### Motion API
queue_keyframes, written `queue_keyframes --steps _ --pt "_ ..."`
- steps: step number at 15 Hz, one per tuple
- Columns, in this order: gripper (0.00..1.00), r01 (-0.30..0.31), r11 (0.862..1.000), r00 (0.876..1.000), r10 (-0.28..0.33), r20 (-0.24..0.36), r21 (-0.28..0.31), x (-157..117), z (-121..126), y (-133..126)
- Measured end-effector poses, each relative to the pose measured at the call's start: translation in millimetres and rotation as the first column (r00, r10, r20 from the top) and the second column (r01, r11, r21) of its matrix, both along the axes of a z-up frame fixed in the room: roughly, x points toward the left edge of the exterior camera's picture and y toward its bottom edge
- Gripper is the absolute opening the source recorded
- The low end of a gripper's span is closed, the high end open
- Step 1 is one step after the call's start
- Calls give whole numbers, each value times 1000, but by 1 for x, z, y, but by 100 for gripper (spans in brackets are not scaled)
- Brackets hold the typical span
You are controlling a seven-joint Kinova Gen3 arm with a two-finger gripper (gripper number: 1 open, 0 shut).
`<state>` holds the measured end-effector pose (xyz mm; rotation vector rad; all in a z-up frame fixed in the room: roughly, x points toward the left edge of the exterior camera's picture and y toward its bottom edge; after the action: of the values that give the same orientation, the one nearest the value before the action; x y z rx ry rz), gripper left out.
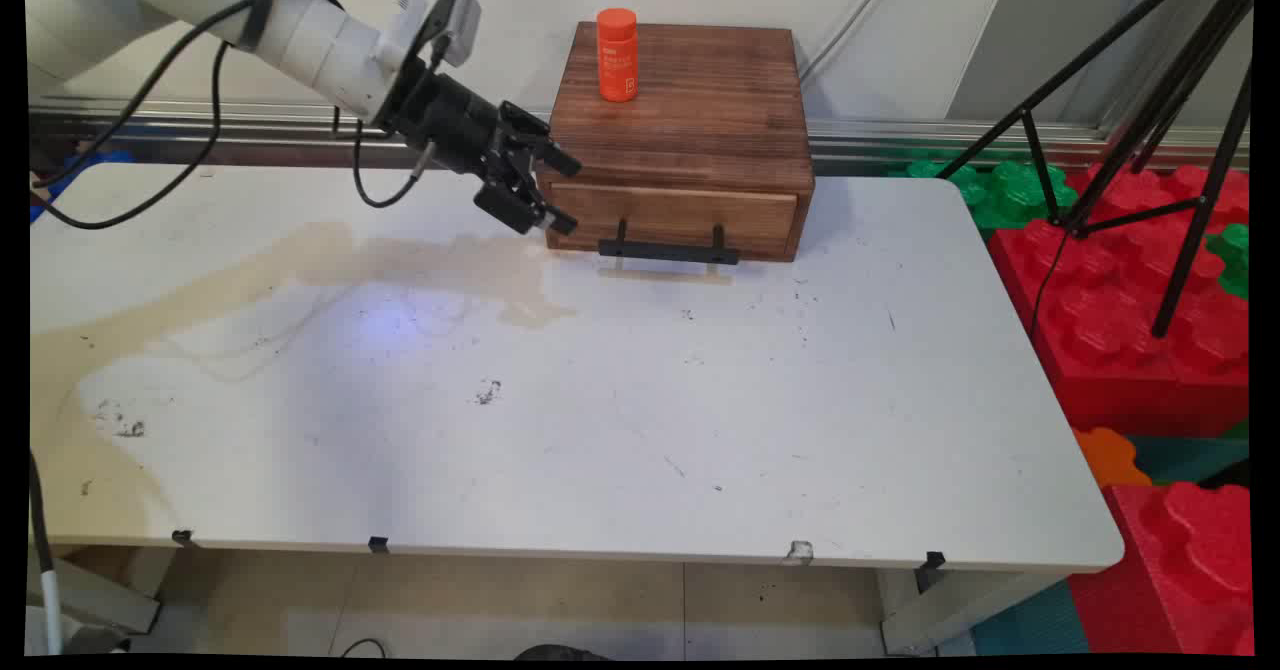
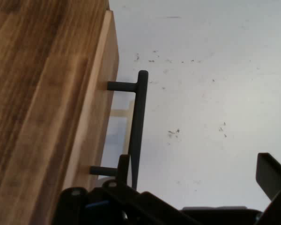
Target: Open the drawer
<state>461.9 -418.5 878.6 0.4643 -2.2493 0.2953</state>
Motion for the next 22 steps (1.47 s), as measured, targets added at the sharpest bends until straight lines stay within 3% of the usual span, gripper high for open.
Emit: queue_keyframes --steps 14,22 --pt "100 24 1000 996 -25 85 6 -56 -31 -26" --pt "100 71 997 980 -65 187 -28 -83 -51 -50"
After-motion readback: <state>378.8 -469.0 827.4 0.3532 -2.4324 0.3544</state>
